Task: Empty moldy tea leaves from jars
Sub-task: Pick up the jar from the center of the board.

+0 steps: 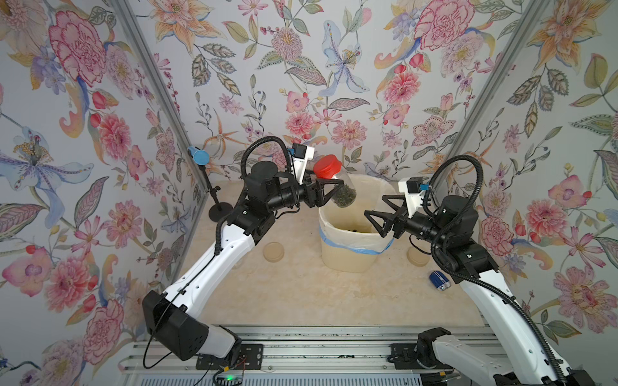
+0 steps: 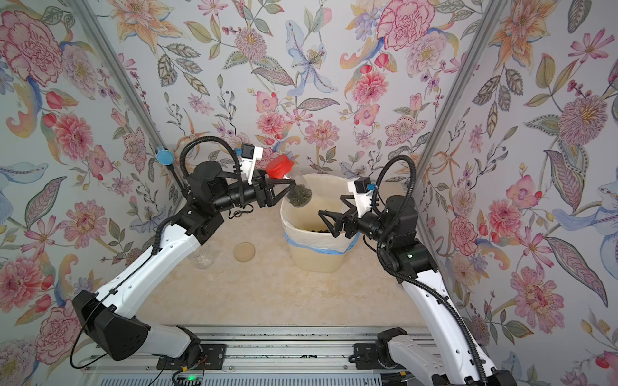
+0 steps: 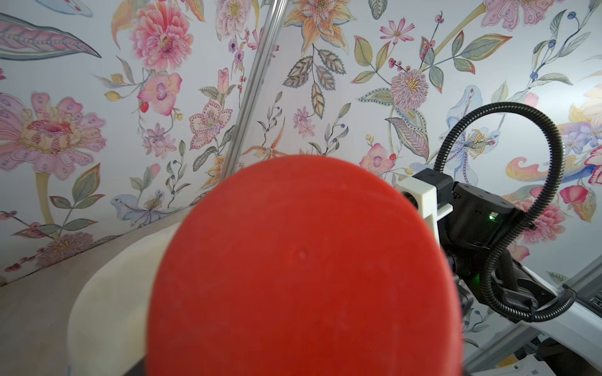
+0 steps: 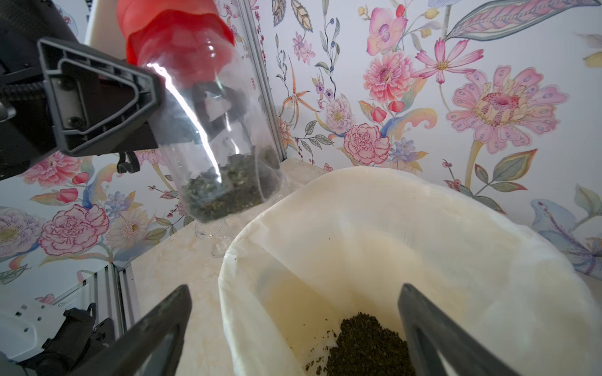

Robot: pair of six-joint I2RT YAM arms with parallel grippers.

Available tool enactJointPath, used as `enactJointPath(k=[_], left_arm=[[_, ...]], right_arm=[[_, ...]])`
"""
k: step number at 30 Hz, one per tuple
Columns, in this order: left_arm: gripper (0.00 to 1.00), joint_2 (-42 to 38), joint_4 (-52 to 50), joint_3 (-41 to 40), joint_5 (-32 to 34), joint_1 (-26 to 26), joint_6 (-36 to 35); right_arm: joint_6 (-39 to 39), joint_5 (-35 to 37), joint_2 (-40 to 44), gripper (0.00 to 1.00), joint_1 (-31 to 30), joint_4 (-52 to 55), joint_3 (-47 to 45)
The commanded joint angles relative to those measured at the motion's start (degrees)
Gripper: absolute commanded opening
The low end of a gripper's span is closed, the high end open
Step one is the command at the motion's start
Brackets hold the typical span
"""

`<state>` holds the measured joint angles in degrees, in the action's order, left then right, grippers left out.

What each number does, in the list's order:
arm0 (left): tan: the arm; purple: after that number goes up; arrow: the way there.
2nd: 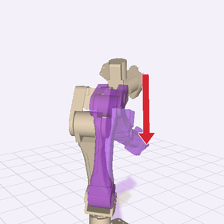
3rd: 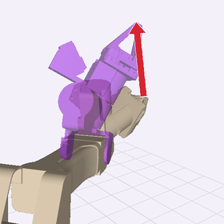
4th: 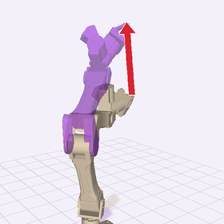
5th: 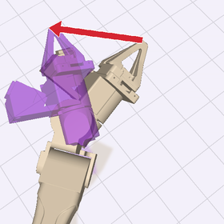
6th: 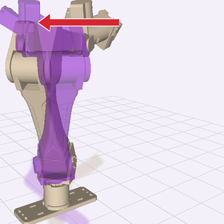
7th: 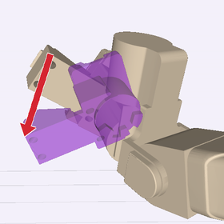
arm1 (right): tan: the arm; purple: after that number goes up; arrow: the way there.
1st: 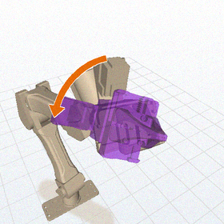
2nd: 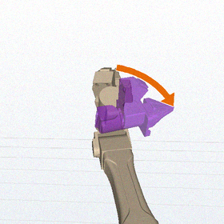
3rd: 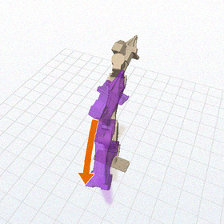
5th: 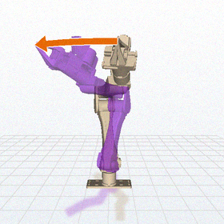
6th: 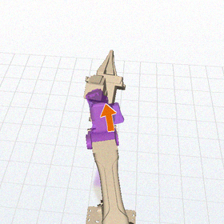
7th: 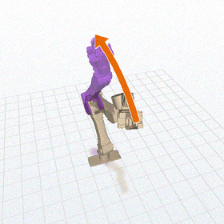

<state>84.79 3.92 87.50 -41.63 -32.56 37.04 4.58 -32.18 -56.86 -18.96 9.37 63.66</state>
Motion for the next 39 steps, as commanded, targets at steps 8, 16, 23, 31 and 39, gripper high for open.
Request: enactJointPath(k=[8,16,23,31,39], left_arm=[[0.60,7.00,10.65,5.63,-3.40,-4.77,13.60],[0.60,9.74,13.41,6.27,-4.41,-6.28,17.44],[0.60,11.09,15.47,6.80,-5.66,-7.26,20.81],[0.60,11.70,16.47,6.17,-6.42,-8.05,21.94],[0.60,11.60,14.79,5.37,-5.54,-8.31,19.63]], right_arm=[[-11.06,8.62,3.02,1.00,-3.90,1.86,1.93],[-15.82,13.79,5.26,1.00,-6.39,-2.06,-0.73],[-18.58,21.73,3.59,1.00,-8.29,-3.92,-0.84],[-18.68,22.25,2.22,1.00,-8.77,-6.99,-0.76],[-17.12,22.40,1.15,0.99,-9.15,-5.94,1.00]])
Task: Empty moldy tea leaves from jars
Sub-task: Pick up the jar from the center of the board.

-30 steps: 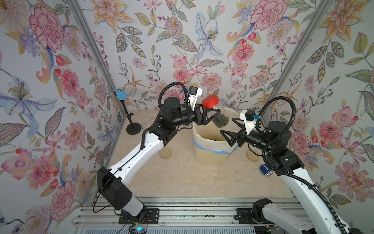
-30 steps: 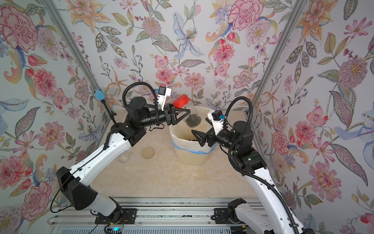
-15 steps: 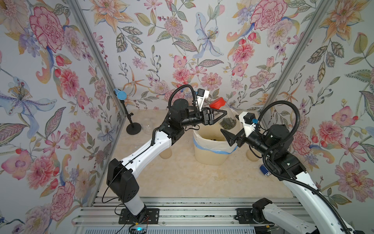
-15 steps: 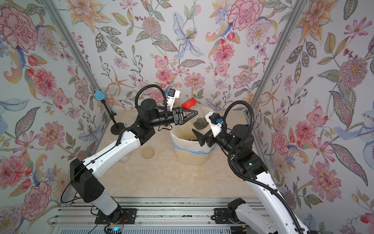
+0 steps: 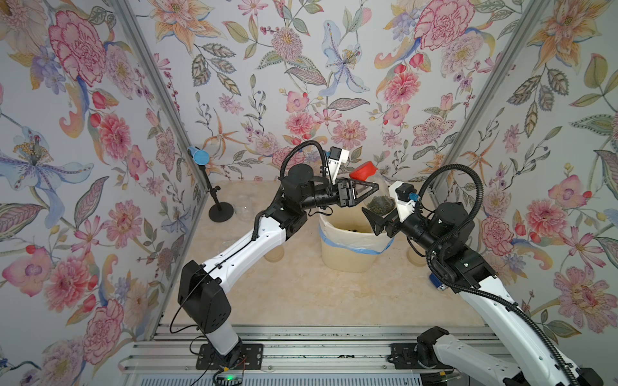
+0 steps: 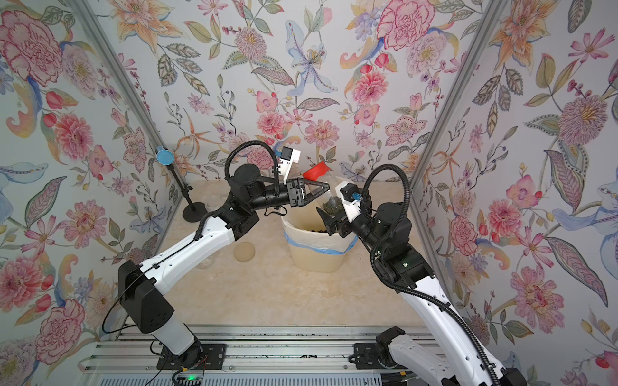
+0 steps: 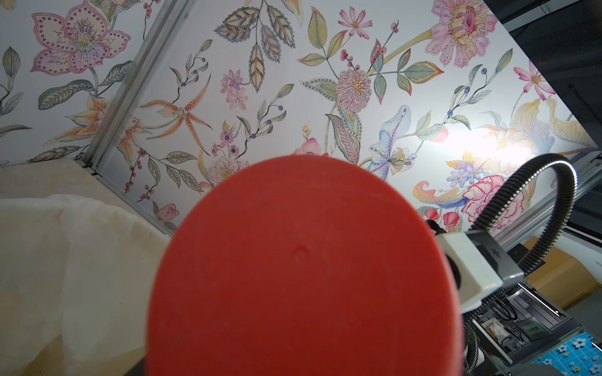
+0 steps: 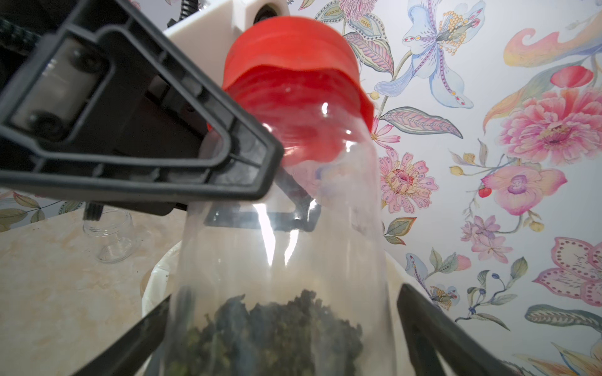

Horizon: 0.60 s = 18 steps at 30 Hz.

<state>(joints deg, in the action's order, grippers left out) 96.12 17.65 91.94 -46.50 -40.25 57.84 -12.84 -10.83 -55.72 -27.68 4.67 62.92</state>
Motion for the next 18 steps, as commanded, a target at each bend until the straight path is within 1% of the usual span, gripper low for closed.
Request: enactJointPath(k=[1,5,9,12,14,18], left_arm=[[0.60,0.30,0.01,1.18,-0.38,-0.64,-2.18],[0.60,0.54,-7.40,3.35,1.98,-1.20,-8.60],[0.60,1.26,-11.81,5.11,3.28,-1.76,-12.51],[0.60,1.34,-12.74,5.34,3.68,-1.94,-13.74],[0.60,1.54,-16.12,6.91,4.76,-2.00,-16.22],[0.60,1.70,-19.56,8.56,5.54,-2.11,-18.71]], right_arm=[[0.52,1.00,-0.12,0.98,-0.36,-0.56,2.22],[2.56,0.90,-1.96,0.99,-0.36,5.02,6.12],[4.36,0.55,-3.37,1.00,-0.37,8.14,9.04],[4.48,0.77,-5.17,0.99,-0.35,11.28,11.54],[4.15,0.72,-6.16,0.96,-0.38,13.26,12.98],[3.94,0.55,-6.85,0.93,-0.41,14.07,13.49]])
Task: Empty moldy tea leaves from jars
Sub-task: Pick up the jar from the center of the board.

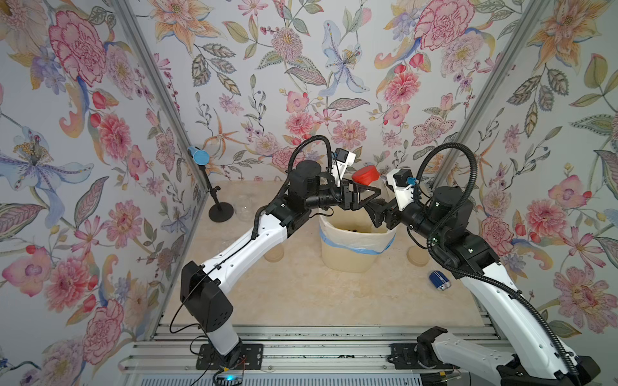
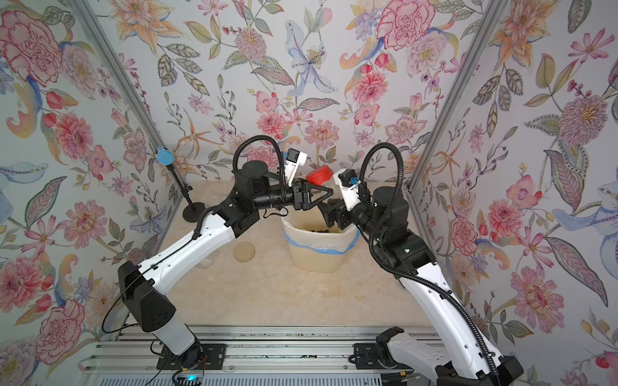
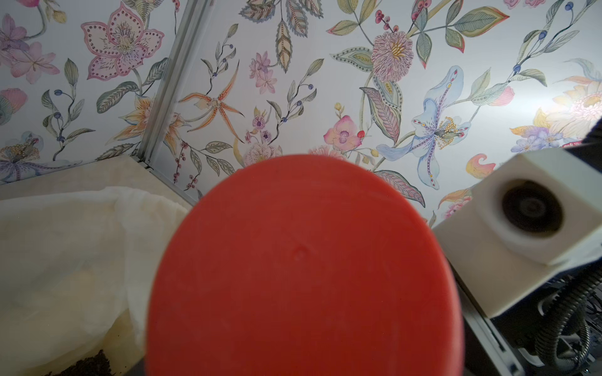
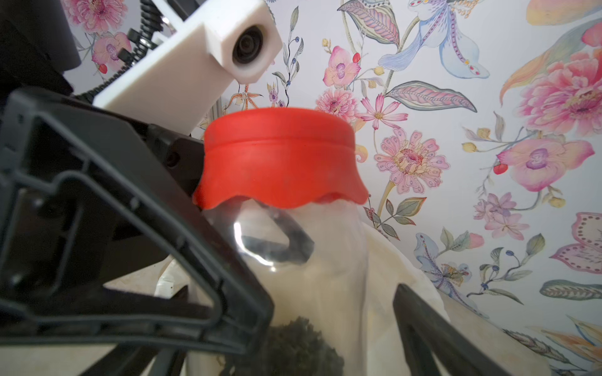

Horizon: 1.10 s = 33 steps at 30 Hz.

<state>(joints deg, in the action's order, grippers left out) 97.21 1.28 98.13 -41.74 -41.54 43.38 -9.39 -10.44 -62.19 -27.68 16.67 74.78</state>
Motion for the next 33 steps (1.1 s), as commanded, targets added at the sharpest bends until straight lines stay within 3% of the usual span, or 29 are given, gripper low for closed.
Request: enactJointPath(k=[1,10,17,25,33], left_arm=[[0.60,0.61,-3.44,2.52,0.91,-0.82,-4.63],[0.61,0.97,-5.11,3.21,0.78,-0.82,-5.58],[0.65,2.02,-8.58,5.58,0.95,-0.81,-7.61],[0.64,2.91,-16.03,9.63,3.68,-0.81,-13.00],[0.64,2.82,-17.84,10.24,4.12,-0.80,-14.98]], right_arm=[[0.47,0.16,-0.45,0.92,-0.38,2.23,1.65],[-0.01,-0.17,-0.25,0.86,-0.33,2.58,1.32],[-0.90,-0.86,0.48,0.68,-0.28,1.18,0.45],[-0.54,-0.43,0.61,0.90,-0.27,2.53,0.51],[-0.81,0.04,-2.06,0.91,-0.09,6.19,3.31]])
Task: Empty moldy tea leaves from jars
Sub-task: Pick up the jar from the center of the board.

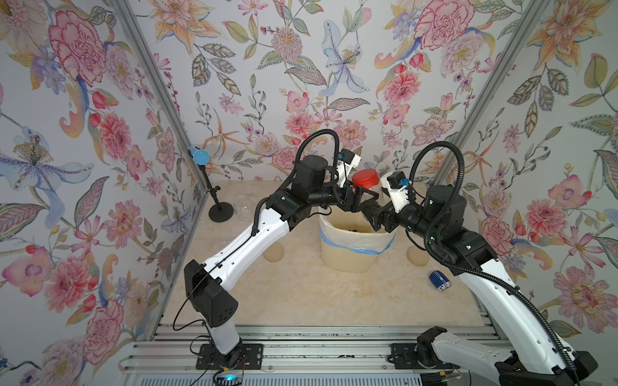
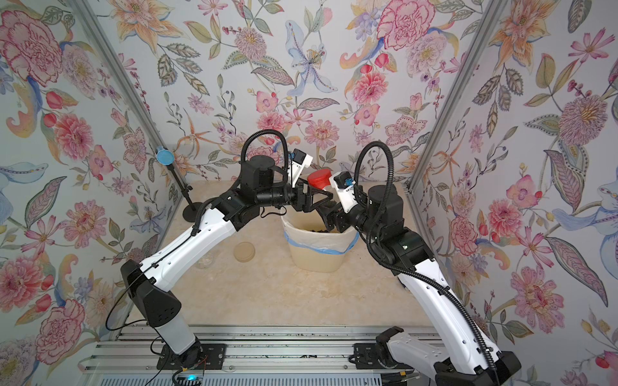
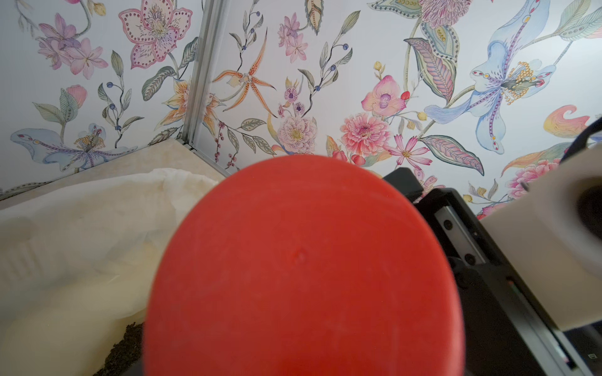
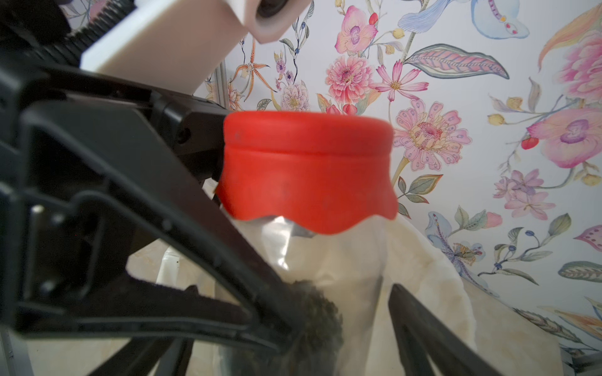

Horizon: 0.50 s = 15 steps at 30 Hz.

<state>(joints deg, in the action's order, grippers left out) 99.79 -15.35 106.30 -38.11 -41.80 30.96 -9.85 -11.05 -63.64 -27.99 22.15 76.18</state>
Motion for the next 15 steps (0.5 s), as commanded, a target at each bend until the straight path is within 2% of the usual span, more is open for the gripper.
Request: enactJointPath(k=[1,8,15], left_arm=[[0.64,0.23,-1.34,2.02,0.44,-0.56,-2.74],[0.64,-0.12,-1.81,1.98,-0.03,-0.61,-3.58],[0.64,-0.41,-1.66,1.50,0.40,-0.47,-3.54]], right_arm=[[-0.26,0.83,-0.86,0.90,0.28,0.82,2.01],[0.35,0.09,-3.25,0.89,0.61,2.73,3.83],[1.06,-0.99,-3.25,0.73,1.07,2.10,3.57]])
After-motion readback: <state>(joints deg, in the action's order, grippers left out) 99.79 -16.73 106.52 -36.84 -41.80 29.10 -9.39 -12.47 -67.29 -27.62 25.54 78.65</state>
